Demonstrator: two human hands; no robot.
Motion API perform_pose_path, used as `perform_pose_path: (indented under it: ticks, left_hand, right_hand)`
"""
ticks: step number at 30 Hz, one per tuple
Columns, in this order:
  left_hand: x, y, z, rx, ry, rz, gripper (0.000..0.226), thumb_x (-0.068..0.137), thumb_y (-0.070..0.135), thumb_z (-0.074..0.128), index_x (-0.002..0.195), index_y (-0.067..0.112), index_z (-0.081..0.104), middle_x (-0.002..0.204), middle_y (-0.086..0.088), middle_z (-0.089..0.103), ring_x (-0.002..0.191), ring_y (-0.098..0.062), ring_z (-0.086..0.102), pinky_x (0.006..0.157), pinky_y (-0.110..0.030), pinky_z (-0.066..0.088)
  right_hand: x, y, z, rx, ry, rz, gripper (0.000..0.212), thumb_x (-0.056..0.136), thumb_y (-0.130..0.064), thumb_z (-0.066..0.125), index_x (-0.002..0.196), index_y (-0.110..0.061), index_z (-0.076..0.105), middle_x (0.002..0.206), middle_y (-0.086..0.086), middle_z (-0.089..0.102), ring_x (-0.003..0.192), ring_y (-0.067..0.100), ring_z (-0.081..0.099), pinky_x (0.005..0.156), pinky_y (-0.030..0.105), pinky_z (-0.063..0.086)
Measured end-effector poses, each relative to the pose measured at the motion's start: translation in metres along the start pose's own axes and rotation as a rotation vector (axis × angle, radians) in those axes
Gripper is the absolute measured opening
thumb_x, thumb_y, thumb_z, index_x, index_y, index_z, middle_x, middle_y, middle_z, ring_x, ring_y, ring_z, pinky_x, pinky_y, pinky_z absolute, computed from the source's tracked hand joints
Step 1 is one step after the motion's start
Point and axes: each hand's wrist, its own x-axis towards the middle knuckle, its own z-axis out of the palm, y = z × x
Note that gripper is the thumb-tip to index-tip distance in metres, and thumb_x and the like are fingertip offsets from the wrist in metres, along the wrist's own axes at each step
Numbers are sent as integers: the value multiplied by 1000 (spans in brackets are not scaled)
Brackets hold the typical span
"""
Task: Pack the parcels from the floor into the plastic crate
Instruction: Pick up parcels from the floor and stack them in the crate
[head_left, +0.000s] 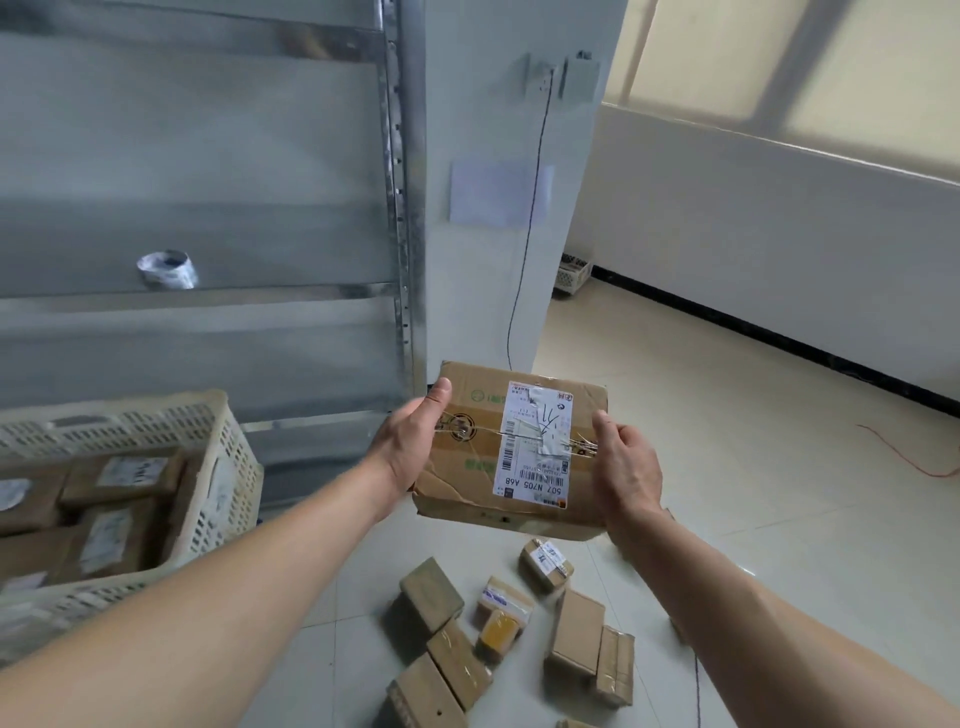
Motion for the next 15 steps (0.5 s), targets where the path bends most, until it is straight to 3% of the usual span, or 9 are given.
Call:
perform_pose_path:
  ticks: [5,12,15]
  left_hand:
    - [-14,-2,-43,-28,90,0,79,72,90,34,113,32,70,105,9,75,100,-15,68,77,-30,50]
    - [-31,-4,-84,-37,233,-24,70,83,82,31,117,32,67,107,6,73,100,-16,67,72,-25,49]
    - [-36,-6,-97,-22,274,-51,88,64,97,33,118,36,67,112,6,73,107,-21,66,90,-40,53]
  right_hand:
    - [-16,-25,38,22,-86,-71,68,82,-69,41,107,-14,70,104,9,72,100,30,66,95,49,51]
    - [-21,-47,79,12,-192,-144,42,101,-51,46,91,-14,65,94,9,66,93,30,60,78,38,41]
    - [-25,-54,96,11,-245,-168,44,101,-51,47,94,-13,66,95,8,66,94,29,60,79,37,42]
